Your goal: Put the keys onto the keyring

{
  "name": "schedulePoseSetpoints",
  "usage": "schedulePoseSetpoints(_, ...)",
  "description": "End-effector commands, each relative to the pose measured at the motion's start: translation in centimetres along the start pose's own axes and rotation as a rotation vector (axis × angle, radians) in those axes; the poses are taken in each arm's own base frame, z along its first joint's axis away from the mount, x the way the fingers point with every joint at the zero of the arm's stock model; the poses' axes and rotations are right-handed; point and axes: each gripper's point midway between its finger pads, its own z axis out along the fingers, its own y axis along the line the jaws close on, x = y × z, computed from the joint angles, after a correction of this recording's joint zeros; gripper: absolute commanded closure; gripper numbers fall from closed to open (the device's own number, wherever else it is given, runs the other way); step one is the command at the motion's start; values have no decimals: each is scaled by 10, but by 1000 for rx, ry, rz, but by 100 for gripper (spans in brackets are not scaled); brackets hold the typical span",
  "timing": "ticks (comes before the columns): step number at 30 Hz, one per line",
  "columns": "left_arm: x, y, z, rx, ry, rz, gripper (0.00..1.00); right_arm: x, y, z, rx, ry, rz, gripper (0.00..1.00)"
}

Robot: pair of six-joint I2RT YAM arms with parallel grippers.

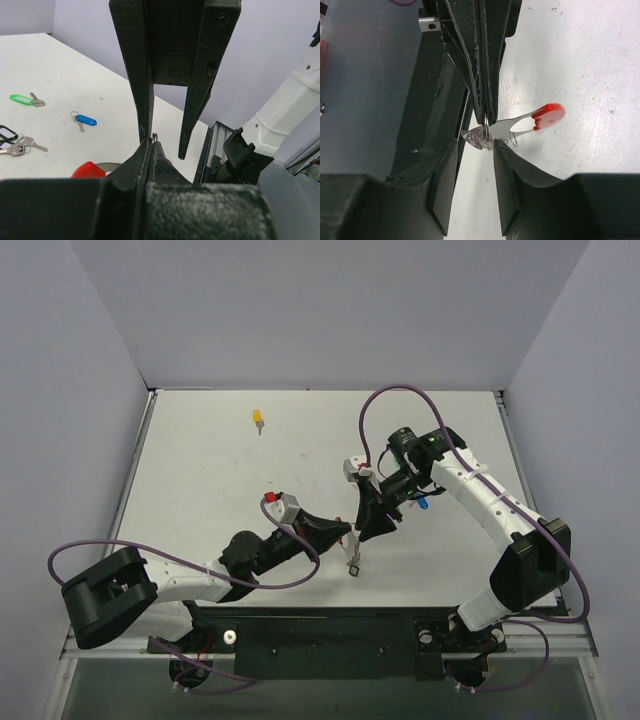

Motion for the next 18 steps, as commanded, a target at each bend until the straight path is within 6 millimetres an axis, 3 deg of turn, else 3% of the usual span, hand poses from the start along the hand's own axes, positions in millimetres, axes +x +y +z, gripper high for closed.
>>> schedulePoseSetpoints(1,-28,-16,8,67,-96,-9,100,-12,12,-3,-18,-56,-22,70)
schedulePoseSetpoints(18,-22,-19,13,90,-76,-13,100,-13,10,-3,-17,-52,-7,86)
